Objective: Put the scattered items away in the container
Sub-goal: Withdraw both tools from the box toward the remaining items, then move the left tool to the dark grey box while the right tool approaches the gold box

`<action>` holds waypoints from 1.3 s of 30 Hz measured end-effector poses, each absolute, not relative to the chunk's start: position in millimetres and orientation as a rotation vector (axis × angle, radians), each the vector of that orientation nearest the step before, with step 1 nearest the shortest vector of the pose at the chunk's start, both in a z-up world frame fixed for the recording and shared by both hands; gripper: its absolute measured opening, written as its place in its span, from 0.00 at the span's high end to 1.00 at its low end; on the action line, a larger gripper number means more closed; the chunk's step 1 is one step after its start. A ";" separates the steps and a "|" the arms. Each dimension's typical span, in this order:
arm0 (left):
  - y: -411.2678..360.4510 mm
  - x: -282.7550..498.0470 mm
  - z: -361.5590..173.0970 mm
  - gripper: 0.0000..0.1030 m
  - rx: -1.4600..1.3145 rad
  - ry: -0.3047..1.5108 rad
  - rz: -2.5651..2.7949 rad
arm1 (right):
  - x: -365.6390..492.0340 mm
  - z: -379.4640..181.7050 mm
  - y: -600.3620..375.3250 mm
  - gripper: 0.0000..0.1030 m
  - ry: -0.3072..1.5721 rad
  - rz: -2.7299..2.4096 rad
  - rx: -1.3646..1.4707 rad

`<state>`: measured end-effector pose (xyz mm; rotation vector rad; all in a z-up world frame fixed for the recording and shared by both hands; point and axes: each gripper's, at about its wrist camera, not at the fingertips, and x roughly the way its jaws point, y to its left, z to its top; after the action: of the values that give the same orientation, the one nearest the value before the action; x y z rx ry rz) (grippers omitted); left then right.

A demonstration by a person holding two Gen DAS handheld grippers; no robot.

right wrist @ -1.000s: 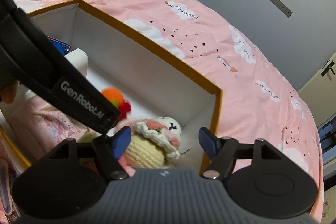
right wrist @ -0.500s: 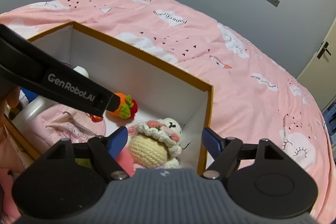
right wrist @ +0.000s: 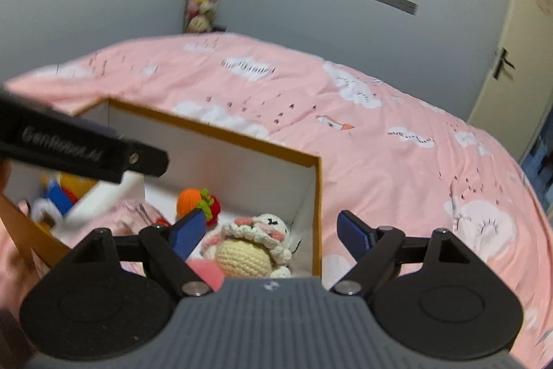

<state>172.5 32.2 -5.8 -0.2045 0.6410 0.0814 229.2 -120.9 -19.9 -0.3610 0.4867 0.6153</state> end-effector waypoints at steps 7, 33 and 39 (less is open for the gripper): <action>26.5 141.1 7.1 0.29 -0.189 0.582 0.021 | 202.9 -8.8 -145.5 0.17 0.419 0.569 -0.192; 37.6 44.3 -50.1 0.28 -0.119 0.847 -0.158 | 113.0 -69.4 -181.8 0.11 0.702 0.554 -0.122; 35.6 25.4 -68.4 0.28 -0.061 0.969 -0.155 | 98.3 -86.2 -184.0 0.22 0.874 0.617 -0.124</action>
<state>25.4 35.6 -68.4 -0.0608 0.9686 -0.1554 98.3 -184.0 -86.2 -0.1242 0.8741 0.6169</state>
